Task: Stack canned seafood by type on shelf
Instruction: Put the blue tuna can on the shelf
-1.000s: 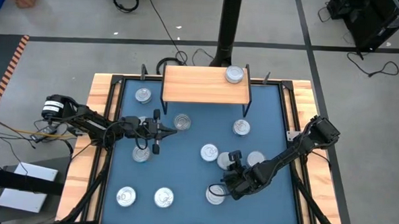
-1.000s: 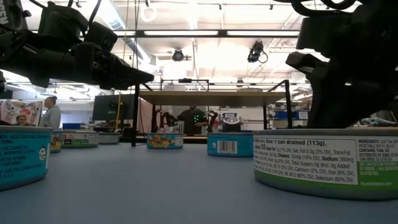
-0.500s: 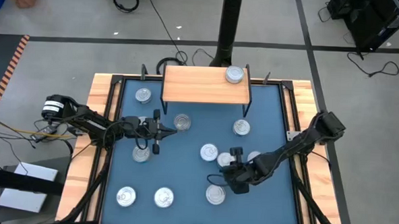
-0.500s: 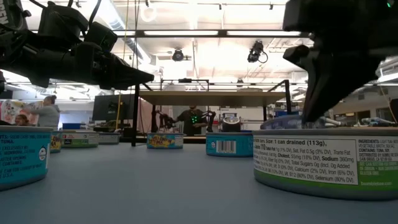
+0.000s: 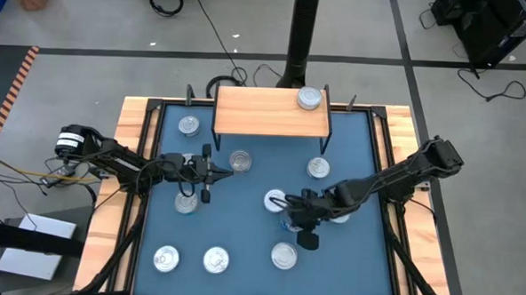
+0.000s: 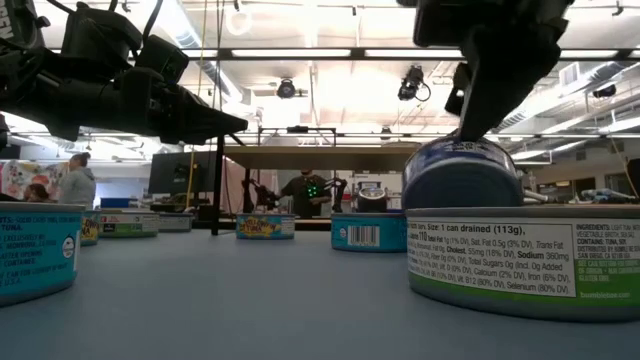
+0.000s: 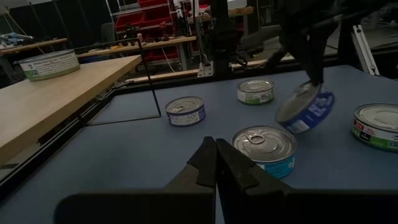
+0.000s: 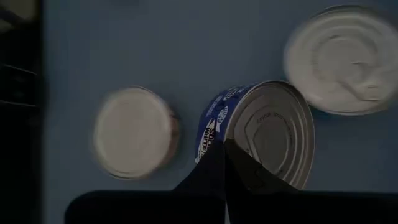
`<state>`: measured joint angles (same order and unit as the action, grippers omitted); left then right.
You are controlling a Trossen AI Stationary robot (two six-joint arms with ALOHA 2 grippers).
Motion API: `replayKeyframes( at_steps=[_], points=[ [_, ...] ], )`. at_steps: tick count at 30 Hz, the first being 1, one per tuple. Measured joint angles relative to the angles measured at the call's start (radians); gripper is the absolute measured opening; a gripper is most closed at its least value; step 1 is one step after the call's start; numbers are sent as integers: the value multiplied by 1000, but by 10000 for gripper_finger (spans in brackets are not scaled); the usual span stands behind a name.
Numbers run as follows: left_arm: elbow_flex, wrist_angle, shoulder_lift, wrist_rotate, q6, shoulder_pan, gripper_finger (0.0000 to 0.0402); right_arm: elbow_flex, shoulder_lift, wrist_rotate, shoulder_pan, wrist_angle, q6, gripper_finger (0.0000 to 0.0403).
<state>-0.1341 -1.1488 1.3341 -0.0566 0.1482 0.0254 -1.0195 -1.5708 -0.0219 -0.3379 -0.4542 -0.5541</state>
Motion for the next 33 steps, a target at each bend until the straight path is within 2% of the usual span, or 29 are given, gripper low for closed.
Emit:
replayKeyframes(
  at_steps=[6, 12, 17, 29, 33],
  points=[
    [0, 5, 0, 0, 0, 0, 5, 80, 0, -194, 69, 209, -73, 0],
    [0, 22, 0, 0, 0, 0, 5, 177, 2, -302, 113, 372, -138, 0],
    [0, 22, 0, 0, 0, 0, 5, 219, 5, -338, 146, 436, -172, 0],
    [0, 22, 0, 0, -1, 0, 5, 224, 4, -358, 198, 405, -127, 2],
    [0, 22, 0, 0, -2, 0, 5, 224, 4, -354, 208, 393, -105, 14]
  ],
)
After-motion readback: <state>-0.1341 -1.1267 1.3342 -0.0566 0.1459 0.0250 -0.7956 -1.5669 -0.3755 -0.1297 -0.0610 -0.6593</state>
